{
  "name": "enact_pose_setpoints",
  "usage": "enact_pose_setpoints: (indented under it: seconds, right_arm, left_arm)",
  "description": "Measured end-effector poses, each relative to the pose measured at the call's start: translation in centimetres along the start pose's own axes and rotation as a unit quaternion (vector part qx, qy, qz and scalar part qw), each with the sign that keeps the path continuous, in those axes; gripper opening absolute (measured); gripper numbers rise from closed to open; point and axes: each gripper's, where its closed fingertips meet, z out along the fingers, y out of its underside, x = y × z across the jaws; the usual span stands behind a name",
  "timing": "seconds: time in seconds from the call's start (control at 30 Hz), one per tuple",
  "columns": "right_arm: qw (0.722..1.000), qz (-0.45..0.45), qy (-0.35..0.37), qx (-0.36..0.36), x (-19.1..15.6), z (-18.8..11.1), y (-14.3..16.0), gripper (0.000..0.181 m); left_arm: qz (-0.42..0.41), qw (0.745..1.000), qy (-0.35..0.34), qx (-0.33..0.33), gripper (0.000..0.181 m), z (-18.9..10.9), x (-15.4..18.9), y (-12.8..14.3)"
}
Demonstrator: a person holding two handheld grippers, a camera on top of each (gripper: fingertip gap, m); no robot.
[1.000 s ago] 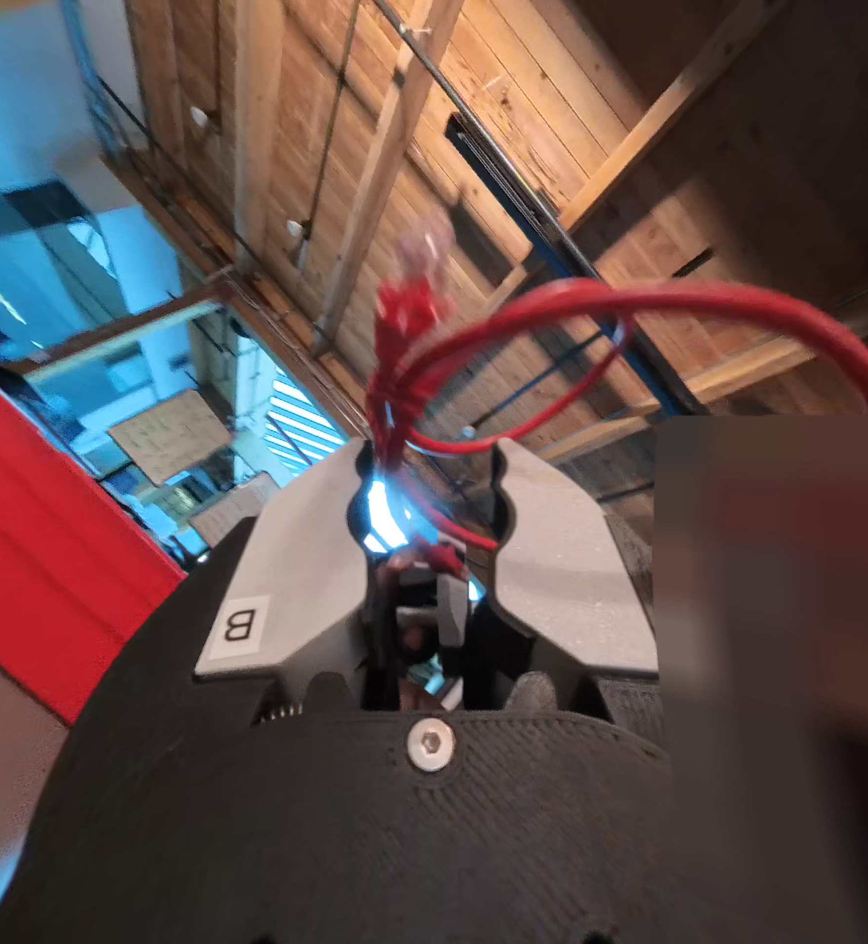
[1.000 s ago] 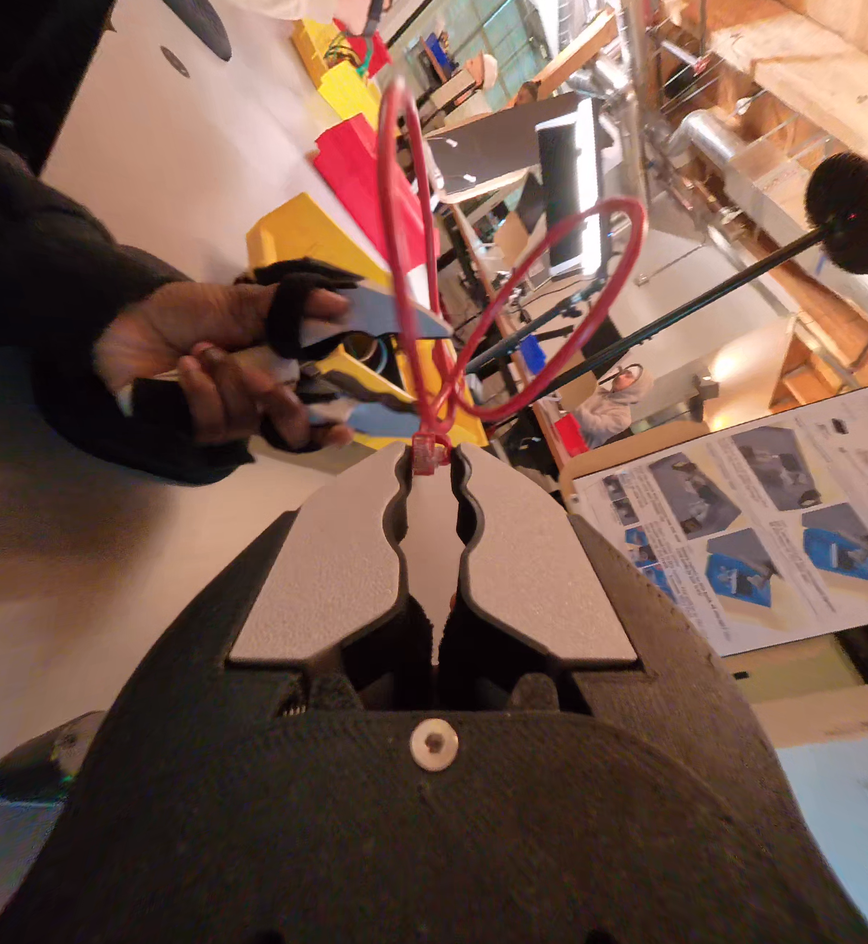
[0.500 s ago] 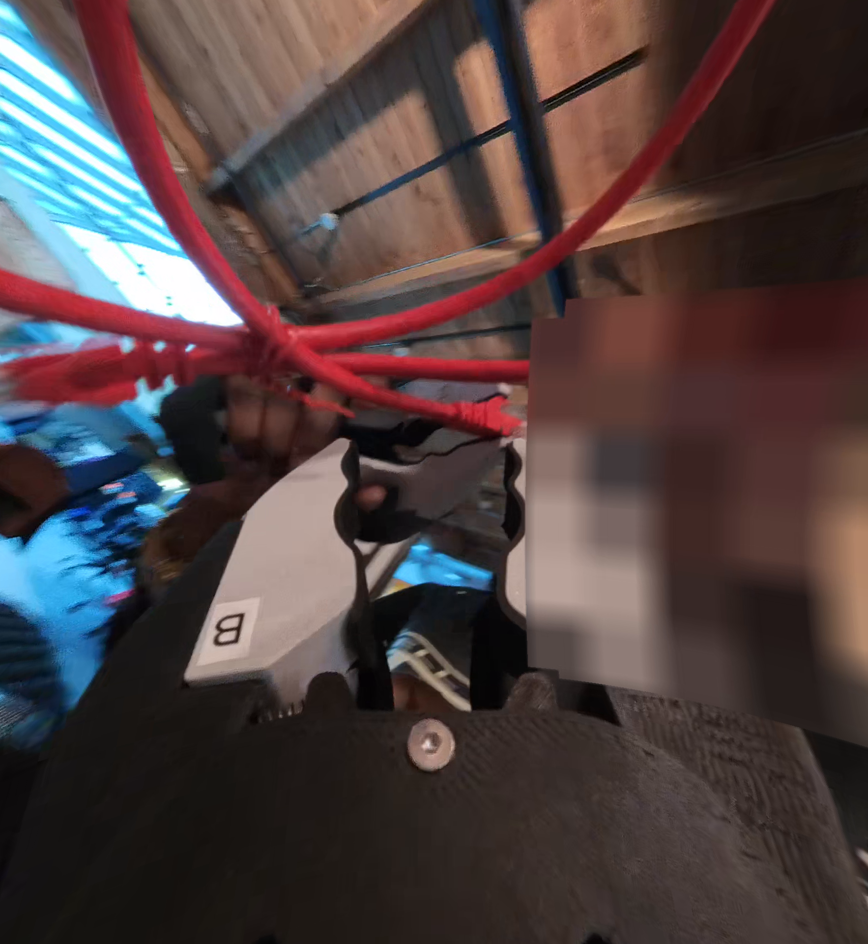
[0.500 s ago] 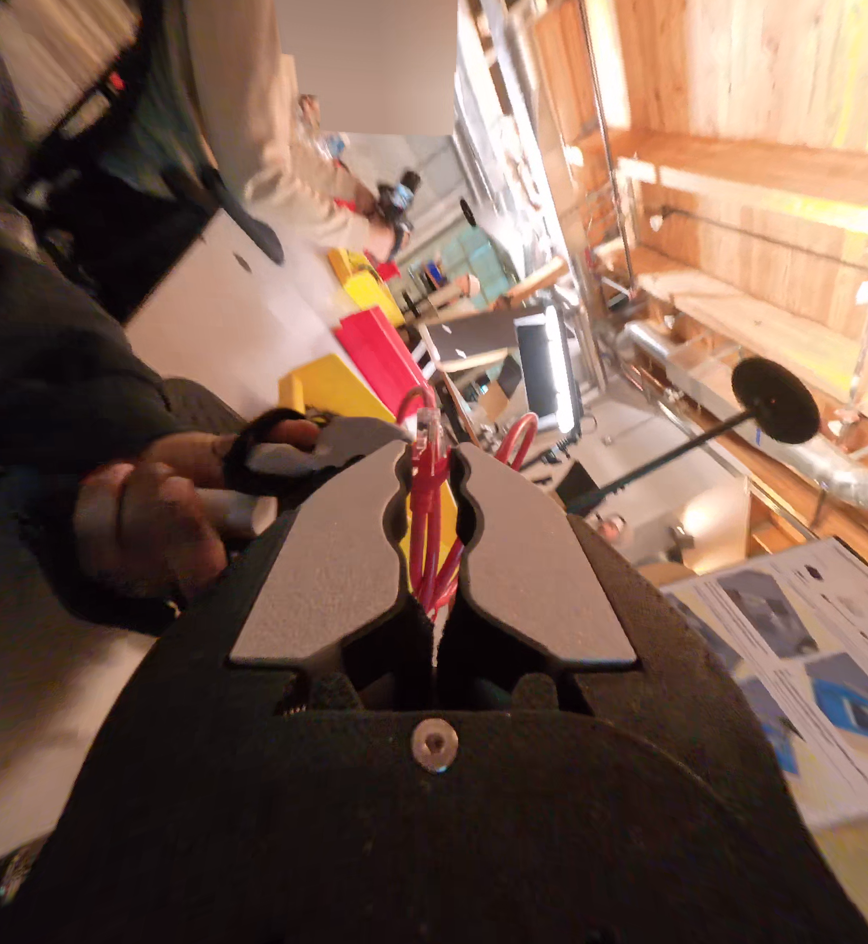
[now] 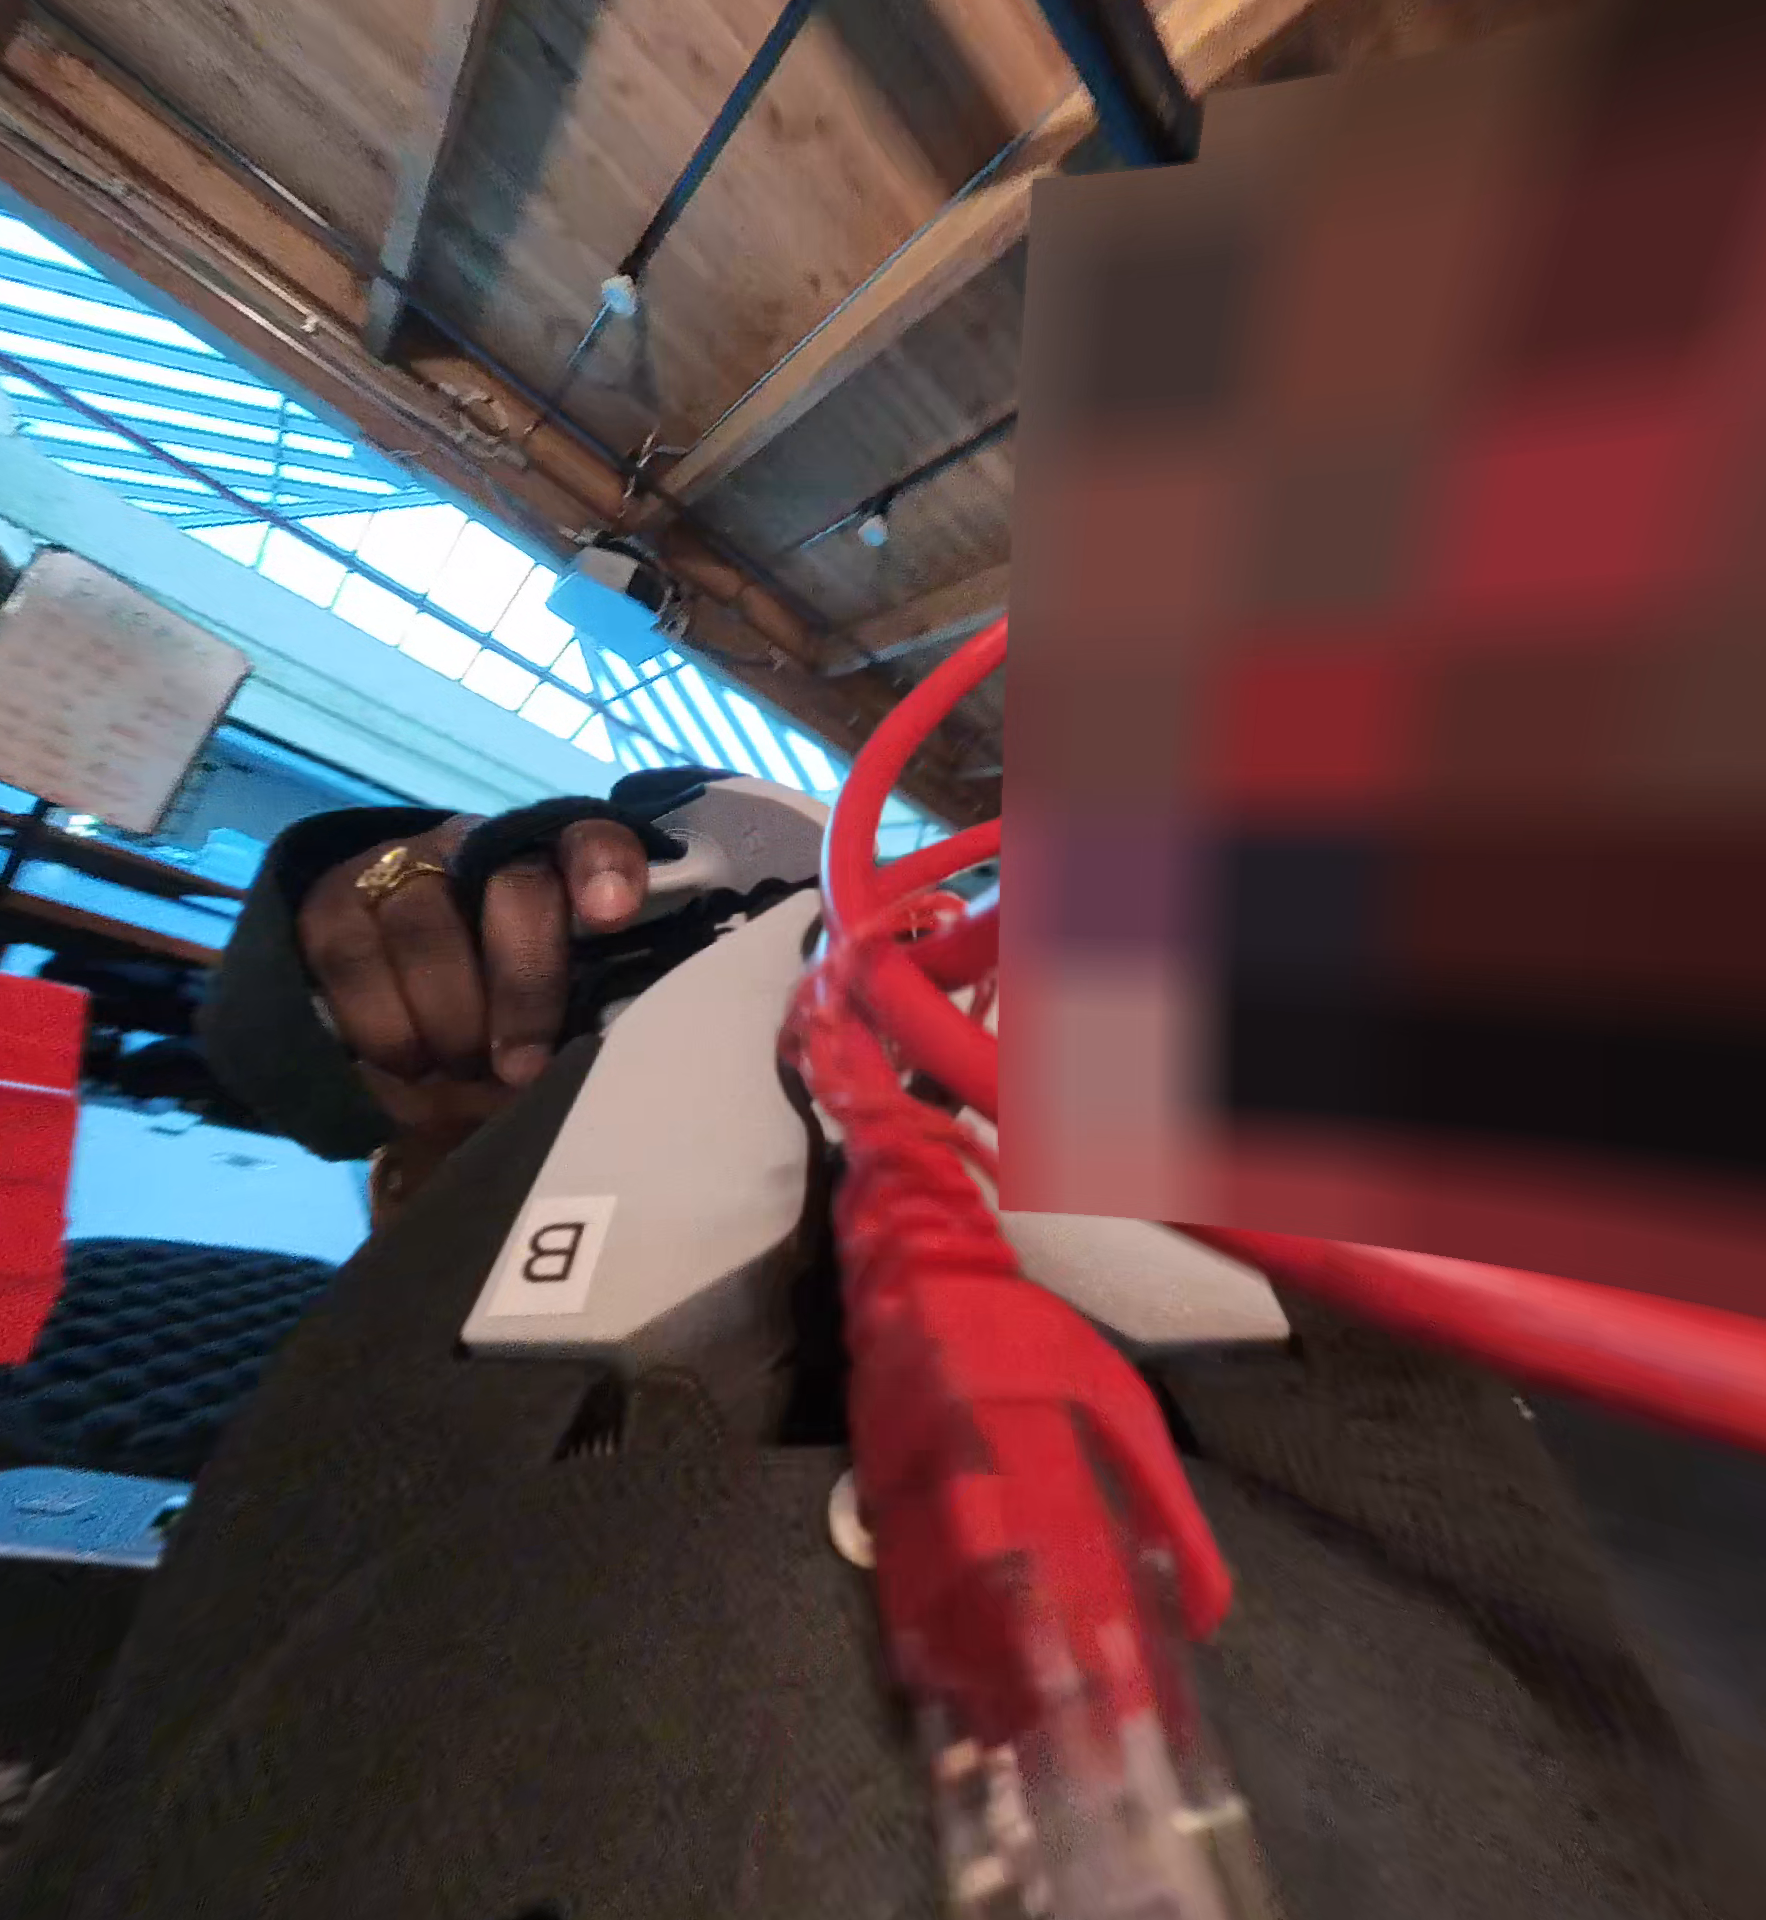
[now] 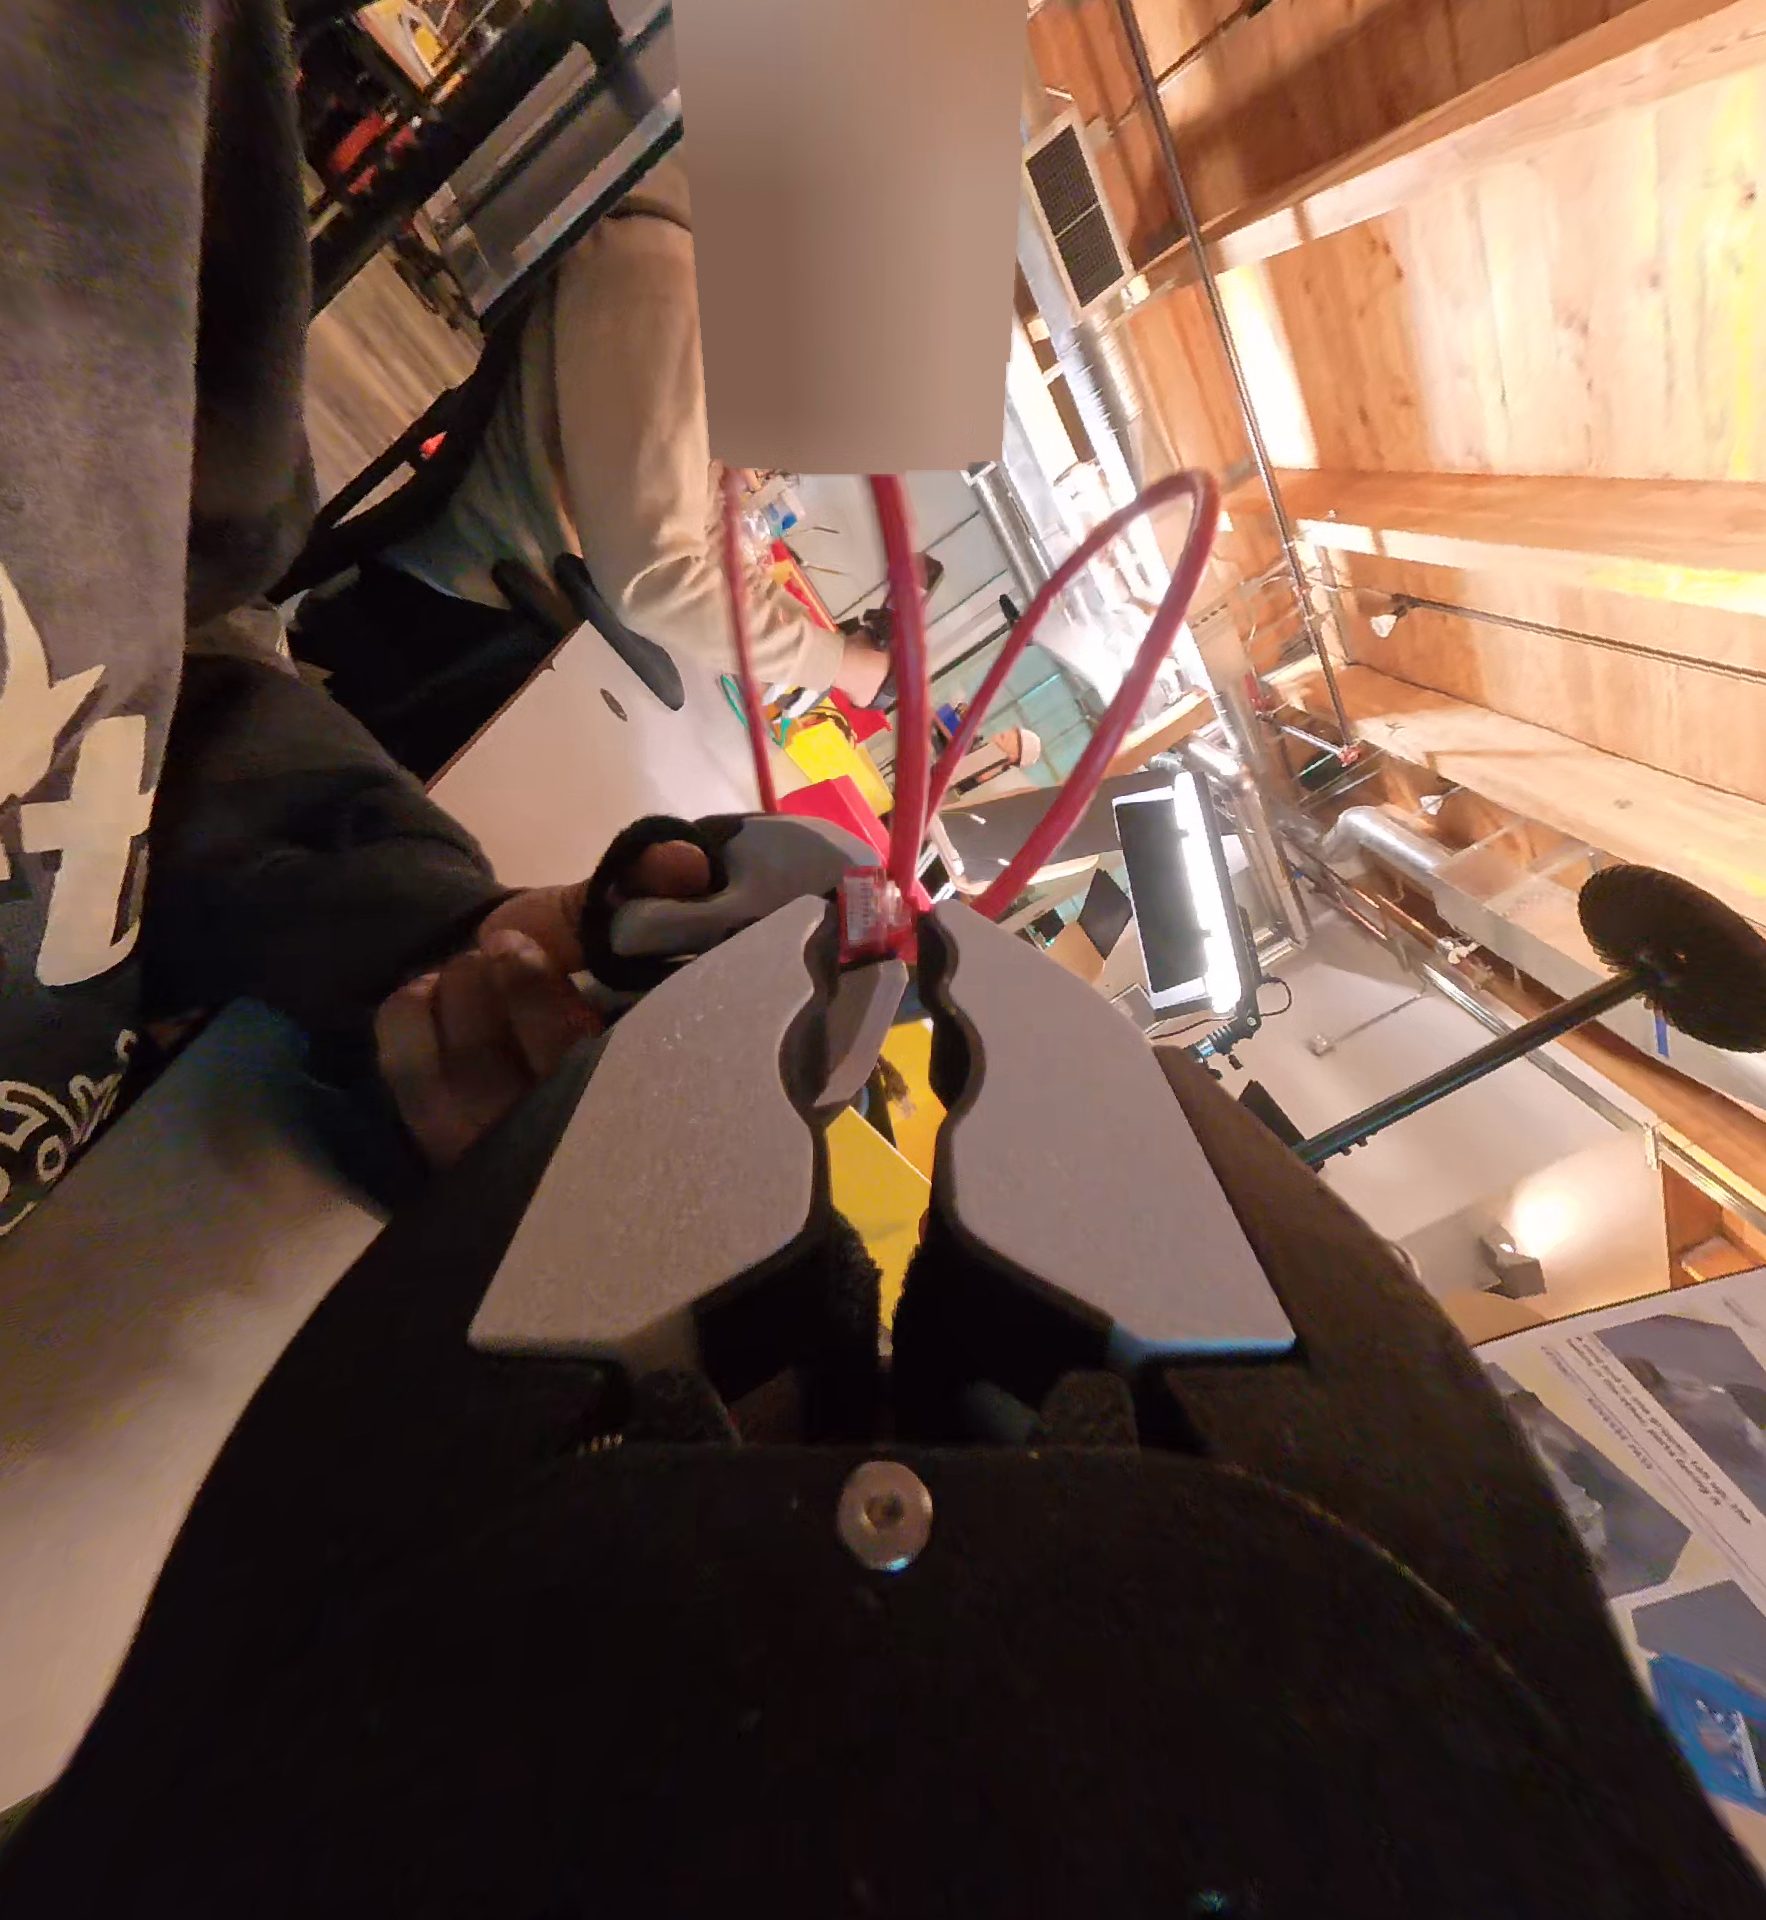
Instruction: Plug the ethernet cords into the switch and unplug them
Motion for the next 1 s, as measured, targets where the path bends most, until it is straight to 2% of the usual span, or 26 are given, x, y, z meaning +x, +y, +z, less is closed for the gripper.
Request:
enact_pose_setpoints:
  seconds: [0.03, 0.17, 0.37, 0.47, 0.5, 0.57, 0.63, 0.7, 0.77, 0.83, 0.9, 1.0]
  right_arm:
    - [1.0, -0.004, -0.004, -0.002, -0.1, -0.1, 0.0, 0.013]
    - [1.0, -0.006, -0.026, -0.009, -0.6, -0.4, 0.0, 0.013]
    - [0.998, -0.024, -0.025, -0.051, -0.6, -0.6, 1.0, 0.014]
    - [0.992, 0.054, -0.014, -0.11, 0.1, -1.0, 2.2, 0.013]
    - [0.988, 0.097, -0.016, -0.121, 0.3, -1.4, 2.5, 0.026]
    - [0.967, 0.203, -0.014, -0.154, 0.6, -2.8, 3.7, 0.048]
    - [0.932, 0.307, -0.019, -0.194, -0.2, -4.5, 5.4, 0.079]
    - [0.89, 0.381, -0.021, -0.248, -2.4, -6.2, 7.7, 0.115]
    - [0.852, 0.418, -0.016, -0.314, -5.3, -8.0, 10.2, 0.132]
    - [0.817, 0.45, -0.018, -0.361, -8.4, -9.3, 12.0, 0.139]
    - [0.793, 0.46, -0.011, -0.398, -10.0, -10.1, 13.2, 0.14]
    - [0.798, 0.45, 0.007, -0.4, -9.2, -9.7, 13.1, 0.124]
  left_arm:
    - [0.017, 1.0, -0.009, -0.013, 0.015, 0.0, 0.0, 0.1]
    - [0.065, 0.995, -0.039, -0.06, 0.014, -0.1, 0.0, 0.8]
    - [0.114, 0.987, -0.077, -0.085, 0.013, -0.6, -0.8, 1.0]
    - [0.173, 0.977, -0.108, -0.061, 0.013, -1.1, -1.1, -0.1]
    - [0.188, 0.975, -0.111, -0.044, 0.012, -1.4, -0.9, -0.8]
    - [0.222, 0.968, -0.119, -0.014, 0.013, -1.9, -0.4, -2.1]
    - [0.253, 0.959, -0.127, 0.01, 0.014, -2.5, 0.1, -3.2]
    - [0.268, 0.954, -0.126, 0.035, 0.013, -2.9, 0.6, -4.1]
    - [0.275, 0.952, -0.124, 0.056, 0.014, -3.2, 0.9, -4.7]
    - [0.278, 0.951, -0.124, 0.062, 0.014, -3.3, 0.9, -4.7]
    - [0.278, 0.95, -0.126, 0.06, 0.014, -3.2, 0.7, -4.6]
    - [0.28, 0.95, -0.129, 0.048, 0.013, -3.0, 0.3, -4.1]
